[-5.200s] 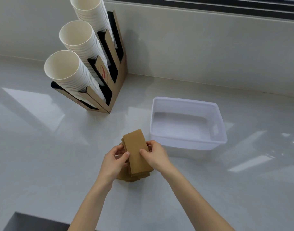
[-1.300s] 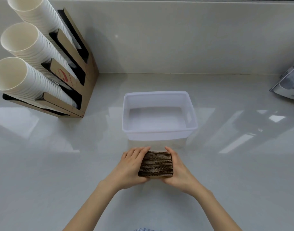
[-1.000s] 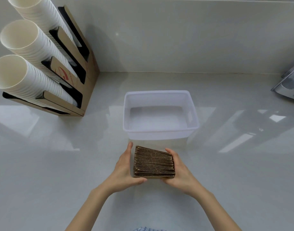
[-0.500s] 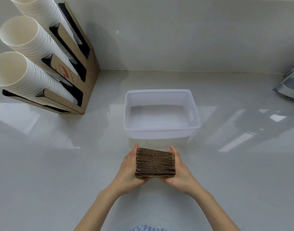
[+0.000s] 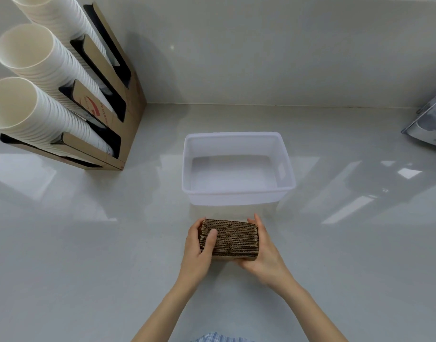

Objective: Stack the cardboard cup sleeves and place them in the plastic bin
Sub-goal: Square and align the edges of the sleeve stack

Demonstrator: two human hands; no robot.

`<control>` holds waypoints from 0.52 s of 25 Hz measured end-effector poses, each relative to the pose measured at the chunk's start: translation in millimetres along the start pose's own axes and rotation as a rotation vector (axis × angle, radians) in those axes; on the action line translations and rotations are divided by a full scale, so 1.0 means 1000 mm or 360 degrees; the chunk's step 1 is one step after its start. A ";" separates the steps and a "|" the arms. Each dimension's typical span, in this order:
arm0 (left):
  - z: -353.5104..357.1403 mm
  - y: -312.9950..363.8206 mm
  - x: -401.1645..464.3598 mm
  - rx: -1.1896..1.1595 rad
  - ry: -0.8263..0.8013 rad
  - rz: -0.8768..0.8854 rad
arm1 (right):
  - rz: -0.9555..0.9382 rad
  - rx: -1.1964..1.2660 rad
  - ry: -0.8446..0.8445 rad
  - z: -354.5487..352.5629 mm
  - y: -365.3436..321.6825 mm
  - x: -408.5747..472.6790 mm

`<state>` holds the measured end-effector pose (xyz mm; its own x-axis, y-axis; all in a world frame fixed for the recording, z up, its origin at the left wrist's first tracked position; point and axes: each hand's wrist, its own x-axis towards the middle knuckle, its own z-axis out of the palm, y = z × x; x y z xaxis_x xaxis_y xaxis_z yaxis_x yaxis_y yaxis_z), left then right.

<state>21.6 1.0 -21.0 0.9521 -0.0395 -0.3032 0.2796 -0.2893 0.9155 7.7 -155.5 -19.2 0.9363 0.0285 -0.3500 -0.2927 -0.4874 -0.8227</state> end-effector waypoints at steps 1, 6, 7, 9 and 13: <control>0.004 0.002 0.002 -0.0025 0.0079 -0.0012 | 0.0002 0.0014 -0.0003 0.001 0.000 0.000; 0.007 0.002 0.007 0.0038 0.0197 0.0066 | 0.0020 0.0073 0.0023 0.005 -0.004 0.001; 0.007 0.002 0.007 0.0055 0.0215 0.0088 | 0.0023 0.0089 0.0013 0.005 -0.005 0.000; 0.008 0.003 0.005 0.0043 0.0248 0.0106 | 0.0019 0.0139 -0.0036 0.004 -0.005 -0.001; 0.011 0.002 0.002 -0.0015 0.0277 0.0091 | 0.0050 0.0470 0.0019 0.010 -0.007 -0.004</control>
<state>22.2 -9.7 -22.4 0.9734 0.1105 -0.2008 0.2245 -0.2823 0.9327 4.4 -144.0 -16.7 0.9276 0.0062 -0.3734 -0.3636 -0.2128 -0.9069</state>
